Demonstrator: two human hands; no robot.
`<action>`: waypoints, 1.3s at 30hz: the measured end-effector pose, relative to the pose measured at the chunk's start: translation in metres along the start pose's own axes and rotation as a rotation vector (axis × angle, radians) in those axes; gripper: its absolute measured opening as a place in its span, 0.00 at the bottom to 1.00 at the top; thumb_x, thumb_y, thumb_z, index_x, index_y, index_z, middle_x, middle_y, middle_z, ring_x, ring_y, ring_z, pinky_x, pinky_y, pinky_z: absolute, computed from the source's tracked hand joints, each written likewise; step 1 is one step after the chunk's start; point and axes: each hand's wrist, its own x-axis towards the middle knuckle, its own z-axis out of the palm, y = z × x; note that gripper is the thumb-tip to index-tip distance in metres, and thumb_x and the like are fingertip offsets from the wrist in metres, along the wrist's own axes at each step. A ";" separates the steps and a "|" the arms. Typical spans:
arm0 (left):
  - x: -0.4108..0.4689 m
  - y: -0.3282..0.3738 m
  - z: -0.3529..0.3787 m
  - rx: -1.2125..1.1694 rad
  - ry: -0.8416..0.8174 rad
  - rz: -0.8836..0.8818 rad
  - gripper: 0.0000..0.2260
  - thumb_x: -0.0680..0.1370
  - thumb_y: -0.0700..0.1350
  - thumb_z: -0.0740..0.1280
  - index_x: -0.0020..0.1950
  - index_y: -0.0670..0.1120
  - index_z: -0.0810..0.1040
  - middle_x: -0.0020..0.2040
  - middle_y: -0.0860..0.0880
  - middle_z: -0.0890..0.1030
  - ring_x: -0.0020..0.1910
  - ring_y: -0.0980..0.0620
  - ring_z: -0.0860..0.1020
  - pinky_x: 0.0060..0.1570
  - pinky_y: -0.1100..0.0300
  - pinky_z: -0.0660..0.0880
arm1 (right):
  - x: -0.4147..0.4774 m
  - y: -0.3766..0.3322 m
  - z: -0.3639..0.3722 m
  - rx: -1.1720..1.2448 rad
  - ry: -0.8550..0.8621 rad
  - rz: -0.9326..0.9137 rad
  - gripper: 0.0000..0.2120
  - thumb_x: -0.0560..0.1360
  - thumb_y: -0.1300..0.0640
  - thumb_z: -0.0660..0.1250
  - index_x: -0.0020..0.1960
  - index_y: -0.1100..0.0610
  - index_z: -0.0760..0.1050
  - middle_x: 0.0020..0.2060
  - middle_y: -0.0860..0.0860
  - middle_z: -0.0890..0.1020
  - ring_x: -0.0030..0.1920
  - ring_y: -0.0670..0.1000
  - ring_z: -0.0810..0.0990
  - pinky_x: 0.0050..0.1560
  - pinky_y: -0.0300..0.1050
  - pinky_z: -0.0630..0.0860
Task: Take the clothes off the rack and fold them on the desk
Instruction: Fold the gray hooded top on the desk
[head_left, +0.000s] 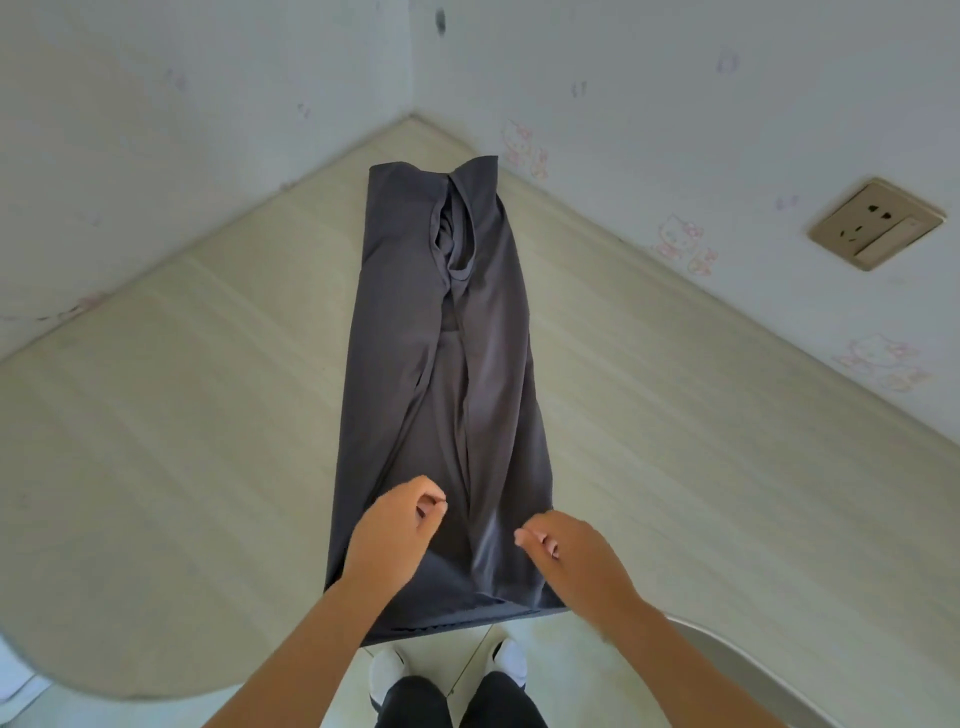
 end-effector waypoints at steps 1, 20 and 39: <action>-0.006 -0.005 -0.003 0.042 0.090 0.028 0.03 0.77 0.46 0.68 0.50 0.52 0.76 0.42 0.58 0.77 0.40 0.57 0.76 0.42 0.58 0.77 | 0.005 -0.005 -0.002 0.052 0.032 0.010 0.13 0.81 0.44 0.56 0.53 0.48 0.77 0.47 0.44 0.79 0.46 0.43 0.76 0.53 0.32 0.68; -0.086 -0.054 -0.019 0.000 0.266 -0.446 0.07 0.77 0.44 0.68 0.45 0.50 0.69 0.42 0.55 0.72 0.42 0.52 0.73 0.43 0.63 0.71 | 0.146 -0.157 0.032 0.761 -0.164 0.195 0.14 0.73 0.65 0.71 0.58 0.55 0.78 0.52 0.53 0.78 0.53 0.50 0.78 0.54 0.43 0.77; -0.095 0.021 0.000 0.017 0.102 -0.156 0.14 0.78 0.52 0.65 0.63 0.56 0.71 0.42 0.58 0.71 0.41 0.59 0.75 0.48 0.66 0.75 | 0.136 -0.108 -0.015 0.380 -0.068 -0.128 0.31 0.72 0.66 0.68 0.72 0.49 0.67 0.64 0.54 0.71 0.57 0.52 0.76 0.59 0.42 0.75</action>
